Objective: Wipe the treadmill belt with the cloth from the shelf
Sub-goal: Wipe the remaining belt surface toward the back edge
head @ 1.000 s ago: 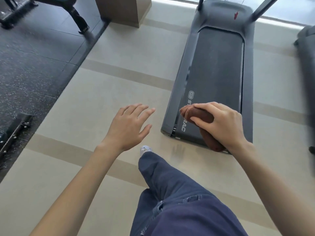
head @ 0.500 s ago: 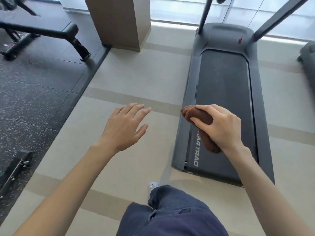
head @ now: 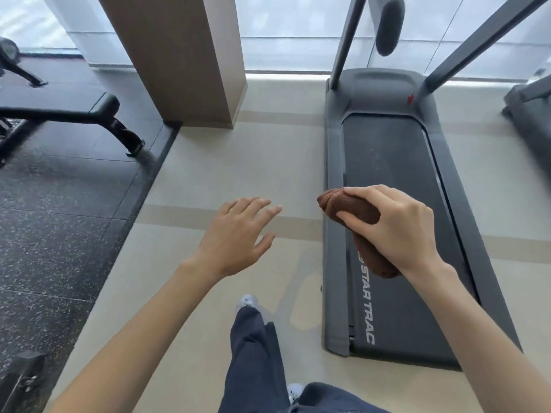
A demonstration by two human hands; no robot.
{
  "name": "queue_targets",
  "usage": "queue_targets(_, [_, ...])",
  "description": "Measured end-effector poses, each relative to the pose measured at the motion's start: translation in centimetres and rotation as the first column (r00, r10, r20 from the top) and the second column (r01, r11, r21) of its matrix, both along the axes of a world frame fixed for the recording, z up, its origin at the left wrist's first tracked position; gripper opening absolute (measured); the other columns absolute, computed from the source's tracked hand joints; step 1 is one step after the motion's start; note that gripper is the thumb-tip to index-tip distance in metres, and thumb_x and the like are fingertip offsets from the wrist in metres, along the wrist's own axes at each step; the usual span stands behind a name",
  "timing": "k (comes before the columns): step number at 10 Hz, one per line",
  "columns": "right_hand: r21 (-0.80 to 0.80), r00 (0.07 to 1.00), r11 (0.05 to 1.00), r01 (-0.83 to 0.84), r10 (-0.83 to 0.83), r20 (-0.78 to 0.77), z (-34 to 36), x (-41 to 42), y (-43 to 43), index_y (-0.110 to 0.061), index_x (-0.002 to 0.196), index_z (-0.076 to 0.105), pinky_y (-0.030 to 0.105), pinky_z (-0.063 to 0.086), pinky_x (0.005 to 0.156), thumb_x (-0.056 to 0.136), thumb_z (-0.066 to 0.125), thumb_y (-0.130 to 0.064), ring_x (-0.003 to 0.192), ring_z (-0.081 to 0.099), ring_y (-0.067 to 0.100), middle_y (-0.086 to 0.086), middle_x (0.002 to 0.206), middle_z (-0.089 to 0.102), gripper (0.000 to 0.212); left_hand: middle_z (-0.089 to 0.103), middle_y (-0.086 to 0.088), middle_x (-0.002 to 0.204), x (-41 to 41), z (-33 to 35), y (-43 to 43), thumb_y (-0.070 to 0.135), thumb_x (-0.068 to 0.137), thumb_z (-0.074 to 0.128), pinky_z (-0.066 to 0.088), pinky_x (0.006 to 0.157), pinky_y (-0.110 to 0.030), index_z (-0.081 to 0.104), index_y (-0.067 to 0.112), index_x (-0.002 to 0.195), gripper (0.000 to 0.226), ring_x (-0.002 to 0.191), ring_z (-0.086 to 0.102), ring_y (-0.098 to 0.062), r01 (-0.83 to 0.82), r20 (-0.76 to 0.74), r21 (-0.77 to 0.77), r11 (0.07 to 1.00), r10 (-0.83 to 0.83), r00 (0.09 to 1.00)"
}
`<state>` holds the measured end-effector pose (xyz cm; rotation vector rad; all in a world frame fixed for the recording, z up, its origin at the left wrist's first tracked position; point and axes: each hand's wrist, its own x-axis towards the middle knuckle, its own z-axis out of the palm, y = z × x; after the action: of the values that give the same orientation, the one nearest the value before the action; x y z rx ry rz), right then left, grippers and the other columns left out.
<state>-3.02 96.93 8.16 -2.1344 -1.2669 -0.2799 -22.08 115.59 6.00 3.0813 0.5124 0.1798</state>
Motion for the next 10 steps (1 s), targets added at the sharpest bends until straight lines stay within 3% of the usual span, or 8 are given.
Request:
queue_targets(2, [0.001, 0.995, 0.996, 0.095, -0.095, 0.01, 1.1, 2.9, 9.1, -0.032, 0.103, 0.07, 0.037, 0.053, 0.066, 0.08, 0.062, -0.051, 0.088, 0.066, 0.015, -0.012, 0.095, 0.07, 0.031, 0.06, -0.003, 0.125, 5.7, 0.7, 10.9, 0.042, 0.09, 0.034, 0.032, 0.094, -0.033, 0.057, 0.018, 0.128, 0.051, 0.117, 0.053, -0.024, 0.112, 0.032, 0.006, 0.994, -0.112, 0.993])
queue_targets(6, [-0.023, 0.971, 0.97, 0.24, -0.24, 0.012, 1.8, 11.2, 23.0, -0.033, 0.103, 0.069, 0.034, 0.053, 0.062, 0.079, 0.06, -0.053, 0.086, 0.066, 0.012, -0.014, 0.095, 0.069, 0.032, 0.06, -0.005, 0.125, 18.2, 0.7, 27.2, 0.042, 0.089, 0.034, 0.042, 0.095, -0.039, 0.056, 0.018, 0.129, 0.052, 0.117, 0.054, -0.026, 0.296, 0.026, -0.036, 0.954, -0.295, 0.955])
queue_targets(10, [-0.074, 0.954, 0.951, 0.299, -0.3, -0.009, 0.3, 28.9, 34.5, -0.03, 0.105, 0.069, 0.034, 0.054, 0.065, 0.081, 0.066, -0.05, 0.088, 0.065, 0.013, -0.012, 0.098, 0.07, 0.031, 0.06, -0.005, 0.125, 36.8, -1.4, 39.0, 0.043, 0.089, 0.032, 0.043, 0.094, -0.04, 0.055, 0.019, 0.13, 0.053, 0.116, 0.055, -0.027, 0.372, -0.032, -0.069, 0.925, -0.375, 0.926])
